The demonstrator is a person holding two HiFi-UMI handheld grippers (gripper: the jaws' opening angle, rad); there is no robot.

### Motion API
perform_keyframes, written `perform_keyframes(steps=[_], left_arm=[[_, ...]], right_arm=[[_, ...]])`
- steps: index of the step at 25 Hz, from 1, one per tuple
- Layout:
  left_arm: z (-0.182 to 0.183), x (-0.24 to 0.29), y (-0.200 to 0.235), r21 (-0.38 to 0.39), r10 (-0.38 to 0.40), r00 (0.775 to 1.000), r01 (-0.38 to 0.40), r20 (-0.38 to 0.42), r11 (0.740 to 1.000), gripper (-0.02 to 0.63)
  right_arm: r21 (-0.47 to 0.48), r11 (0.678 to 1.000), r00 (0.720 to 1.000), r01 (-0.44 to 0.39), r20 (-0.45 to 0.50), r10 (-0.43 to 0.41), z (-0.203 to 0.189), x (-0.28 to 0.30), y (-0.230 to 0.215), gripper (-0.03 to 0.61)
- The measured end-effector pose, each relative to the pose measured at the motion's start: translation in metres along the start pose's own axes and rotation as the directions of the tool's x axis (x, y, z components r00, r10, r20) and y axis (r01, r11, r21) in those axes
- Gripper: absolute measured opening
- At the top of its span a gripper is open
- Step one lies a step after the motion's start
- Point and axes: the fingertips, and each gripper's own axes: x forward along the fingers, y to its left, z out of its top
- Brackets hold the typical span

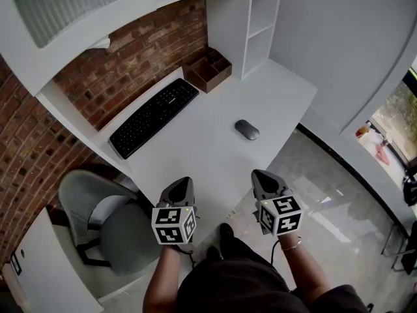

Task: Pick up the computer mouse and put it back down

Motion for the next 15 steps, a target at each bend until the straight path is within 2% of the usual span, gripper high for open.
perform_keyframes(steps=[15], left_arm=[[-0.0035,0.0046,-0.0050,0.002,-0.006,1.000,0.006,-0.015,1.000,0.009]], right_arm=[[-0.022,1.000,1.000,-0.015,-0.021,0.015,-0.0041,0.0021,-0.0006,0.005]])
